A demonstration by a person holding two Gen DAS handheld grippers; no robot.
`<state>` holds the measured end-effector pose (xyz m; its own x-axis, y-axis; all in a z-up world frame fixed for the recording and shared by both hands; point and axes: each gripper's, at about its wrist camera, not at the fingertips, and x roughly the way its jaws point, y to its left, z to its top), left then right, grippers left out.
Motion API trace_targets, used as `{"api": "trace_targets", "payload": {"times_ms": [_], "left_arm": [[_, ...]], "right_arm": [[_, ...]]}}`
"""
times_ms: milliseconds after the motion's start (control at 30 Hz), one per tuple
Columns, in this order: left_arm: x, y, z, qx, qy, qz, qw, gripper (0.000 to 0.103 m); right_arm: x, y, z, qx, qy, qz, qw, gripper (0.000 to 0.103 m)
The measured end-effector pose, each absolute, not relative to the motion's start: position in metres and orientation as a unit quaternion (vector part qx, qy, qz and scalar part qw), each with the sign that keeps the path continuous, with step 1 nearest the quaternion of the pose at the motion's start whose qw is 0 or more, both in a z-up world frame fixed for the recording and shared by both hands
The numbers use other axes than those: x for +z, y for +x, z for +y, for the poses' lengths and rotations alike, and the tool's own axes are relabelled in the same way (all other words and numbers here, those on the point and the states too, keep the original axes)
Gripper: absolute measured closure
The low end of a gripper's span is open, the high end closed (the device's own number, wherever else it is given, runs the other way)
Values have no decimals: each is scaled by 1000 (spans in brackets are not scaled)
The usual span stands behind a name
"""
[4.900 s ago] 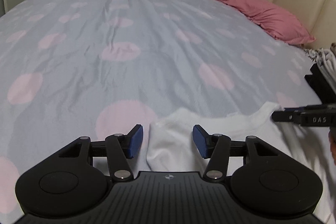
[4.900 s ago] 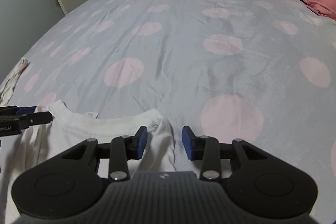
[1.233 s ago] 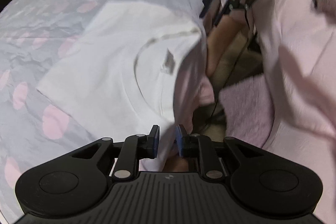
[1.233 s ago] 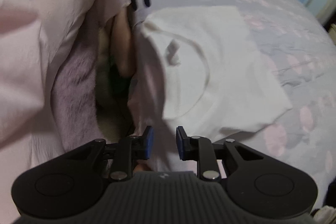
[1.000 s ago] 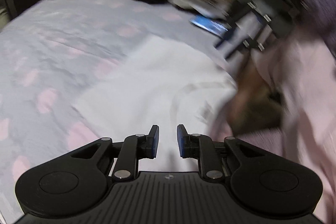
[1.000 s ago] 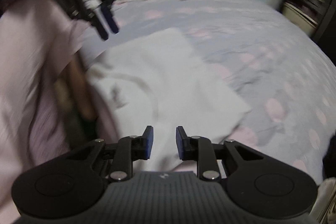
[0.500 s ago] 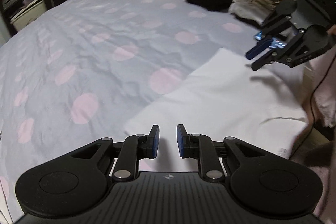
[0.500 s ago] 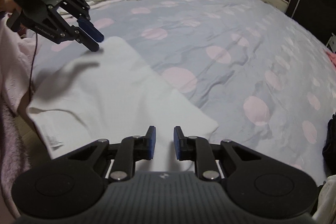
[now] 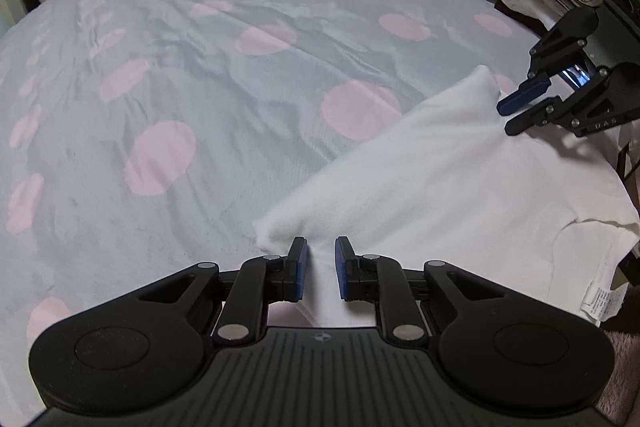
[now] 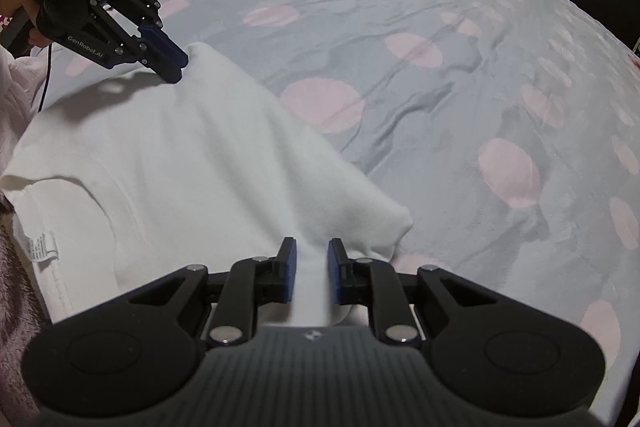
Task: Fold clothes
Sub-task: 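Open both tools and release the folded white shirt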
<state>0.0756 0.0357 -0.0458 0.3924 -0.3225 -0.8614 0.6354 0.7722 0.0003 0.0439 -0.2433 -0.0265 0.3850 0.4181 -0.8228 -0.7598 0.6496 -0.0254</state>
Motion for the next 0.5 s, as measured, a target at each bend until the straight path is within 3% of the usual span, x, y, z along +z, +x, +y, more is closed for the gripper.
{"api": "trace_targets", "payload": {"times_ms": [300, 500], "left_arm": [[-18, 41, 38, -297, 151, 431, 838, 89], [-15, 10, 35, -305, 150, 441, 831, 89]], "right_arm": [[10, 2, -253, 364, -184, 379, 830, 83], [4, -29, -256, 368, -199, 402, 815, 83]]}}
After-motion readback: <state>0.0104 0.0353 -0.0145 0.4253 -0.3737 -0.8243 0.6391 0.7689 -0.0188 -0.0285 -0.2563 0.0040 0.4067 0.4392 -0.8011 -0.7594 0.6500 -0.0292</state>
